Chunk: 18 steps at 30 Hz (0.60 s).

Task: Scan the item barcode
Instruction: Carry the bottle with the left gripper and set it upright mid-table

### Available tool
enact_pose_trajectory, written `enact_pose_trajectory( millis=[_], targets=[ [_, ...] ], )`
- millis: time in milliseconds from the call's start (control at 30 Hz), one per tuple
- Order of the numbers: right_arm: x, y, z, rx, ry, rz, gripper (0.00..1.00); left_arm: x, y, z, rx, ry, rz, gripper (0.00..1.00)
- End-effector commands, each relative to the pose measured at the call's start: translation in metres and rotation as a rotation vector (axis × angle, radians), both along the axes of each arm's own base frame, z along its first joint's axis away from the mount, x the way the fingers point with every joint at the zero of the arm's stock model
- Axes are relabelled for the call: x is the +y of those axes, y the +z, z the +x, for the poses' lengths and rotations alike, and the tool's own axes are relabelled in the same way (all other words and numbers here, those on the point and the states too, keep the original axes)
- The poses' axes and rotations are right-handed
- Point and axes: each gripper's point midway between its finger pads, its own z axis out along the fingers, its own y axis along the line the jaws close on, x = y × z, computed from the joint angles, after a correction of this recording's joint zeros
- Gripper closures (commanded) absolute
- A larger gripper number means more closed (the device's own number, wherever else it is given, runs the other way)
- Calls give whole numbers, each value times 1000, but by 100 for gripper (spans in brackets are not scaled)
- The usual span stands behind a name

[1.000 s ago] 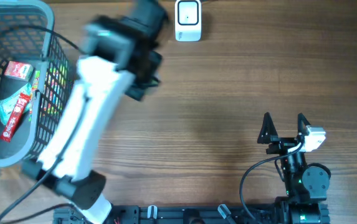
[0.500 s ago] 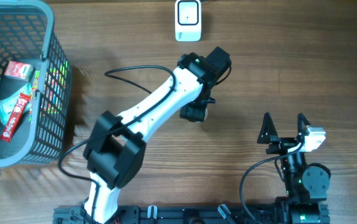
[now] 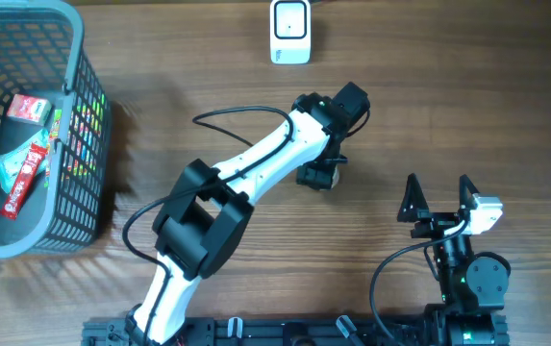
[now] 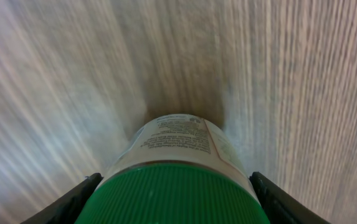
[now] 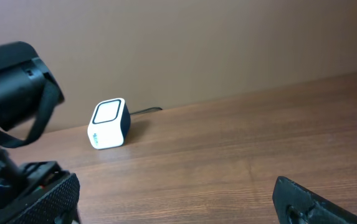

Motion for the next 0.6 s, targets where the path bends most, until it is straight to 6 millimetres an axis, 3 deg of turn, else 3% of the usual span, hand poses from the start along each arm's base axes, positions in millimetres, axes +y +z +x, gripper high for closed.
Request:
enact_pose_trajectory(
  millis=[0, 133, 300, 433, 567],
  targets=[
    [0, 1, 0, -7, -2, 8, 0, -28, -12, 0, -21, 29, -57, 34],
    [0, 1, 0, -7, -2, 8, 0, -49, -7, 9, -93, -36, -118, 29],
    [0, 1, 0, -7, -2, 8, 0, -47, -8, 10, -113, -152, -97, 0],
    [0, 1, 0, -7, -2, 8, 0, -52, -1, 9, -120, -264, -114, 1],
    [0, 1, 0, -7, -2, 8, 0, -42, 14, 3, -94, -315, -68, 0]
  ],
)
